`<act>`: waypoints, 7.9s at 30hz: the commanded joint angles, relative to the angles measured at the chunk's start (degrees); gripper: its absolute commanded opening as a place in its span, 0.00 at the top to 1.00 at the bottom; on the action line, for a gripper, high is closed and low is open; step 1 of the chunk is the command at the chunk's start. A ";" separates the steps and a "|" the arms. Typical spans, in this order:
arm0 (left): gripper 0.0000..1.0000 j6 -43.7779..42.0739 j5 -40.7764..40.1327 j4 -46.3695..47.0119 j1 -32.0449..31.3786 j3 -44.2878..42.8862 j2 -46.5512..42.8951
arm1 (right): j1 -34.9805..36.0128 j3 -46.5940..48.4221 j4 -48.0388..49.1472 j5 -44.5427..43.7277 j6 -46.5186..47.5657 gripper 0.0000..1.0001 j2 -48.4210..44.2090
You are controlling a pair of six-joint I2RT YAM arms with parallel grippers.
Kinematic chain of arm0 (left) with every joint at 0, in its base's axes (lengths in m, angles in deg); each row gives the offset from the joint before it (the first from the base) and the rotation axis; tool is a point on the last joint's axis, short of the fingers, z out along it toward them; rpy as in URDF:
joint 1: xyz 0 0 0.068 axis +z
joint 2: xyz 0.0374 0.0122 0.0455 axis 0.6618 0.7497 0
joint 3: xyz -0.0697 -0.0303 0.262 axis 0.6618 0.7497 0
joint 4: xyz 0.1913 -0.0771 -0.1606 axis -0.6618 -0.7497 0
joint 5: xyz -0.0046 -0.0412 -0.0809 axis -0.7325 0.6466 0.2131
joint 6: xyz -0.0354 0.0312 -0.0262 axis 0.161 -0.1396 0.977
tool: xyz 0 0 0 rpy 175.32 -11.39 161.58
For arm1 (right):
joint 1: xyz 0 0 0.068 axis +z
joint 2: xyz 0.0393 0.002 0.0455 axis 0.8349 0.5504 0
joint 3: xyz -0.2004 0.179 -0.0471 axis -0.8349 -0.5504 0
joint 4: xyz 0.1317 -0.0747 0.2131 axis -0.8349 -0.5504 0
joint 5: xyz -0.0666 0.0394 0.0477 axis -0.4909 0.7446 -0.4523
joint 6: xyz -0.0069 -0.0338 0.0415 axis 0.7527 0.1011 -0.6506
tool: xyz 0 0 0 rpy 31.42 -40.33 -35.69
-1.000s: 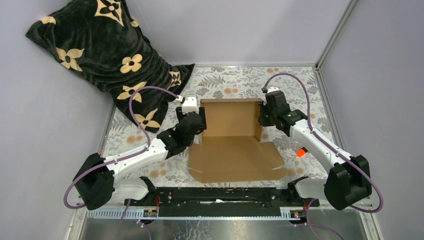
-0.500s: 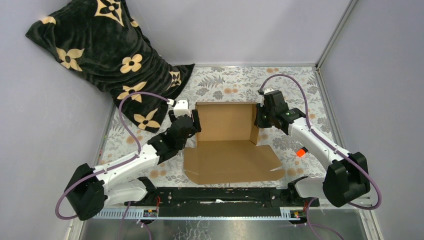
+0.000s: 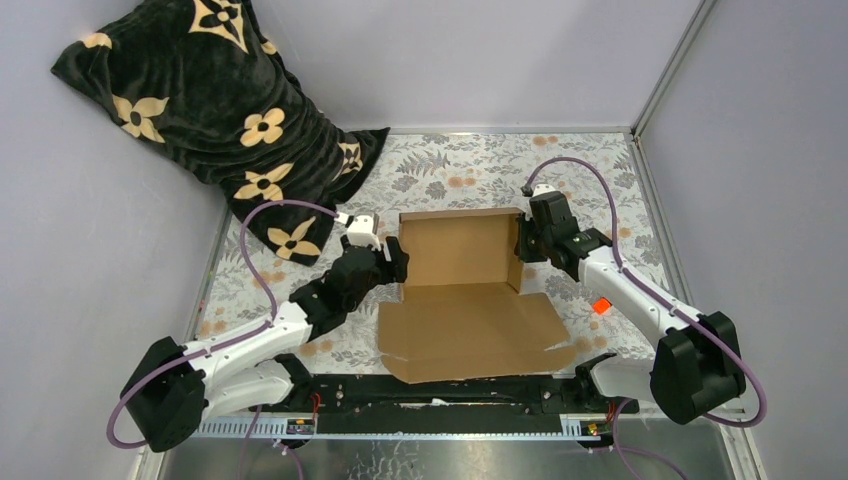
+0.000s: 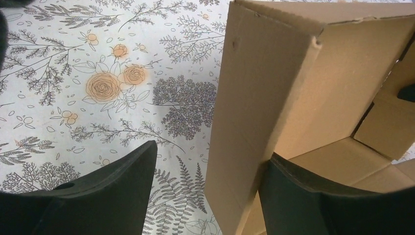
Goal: Fold the paper box
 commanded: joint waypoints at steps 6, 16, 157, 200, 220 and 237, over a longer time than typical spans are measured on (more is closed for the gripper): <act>0.23 2.23 -0.05 0.22 0.53 0.40 -3.16 | 0.37 -1.11 6.17 -5.09 -2.62 1.00 -1.63; 0.24 7.48 -6.32 -1.56 -4.64 1.52 1.46 | 0.99 -0.33 8.66 -7.31 -4.21 1.00 -0.68; 0.73 41.60 -41.63 -28.87 -20.90 -10.16 22.51 | 16.78 -2.63 -4.66 -23.93 -4.15 0.89 7.64; 0.74 41.52 -43.59 -30.16 -21.16 -8.89 19.78 | 26.02 1.43 -6.55 -62.95 -1.65 1.00 16.39; 0.74 42.47 -43.53 -31.32 -21.24 -8.10 18.24 | 25.81 -8.43 5.44 -43.14 -0.13 0.68 0.14; 0.74 43.09 -43.42 -32.01 -21.76 -8.23 18.28 | 25.83 -15.66 16.61 -29.54 0.44 0.46 -11.19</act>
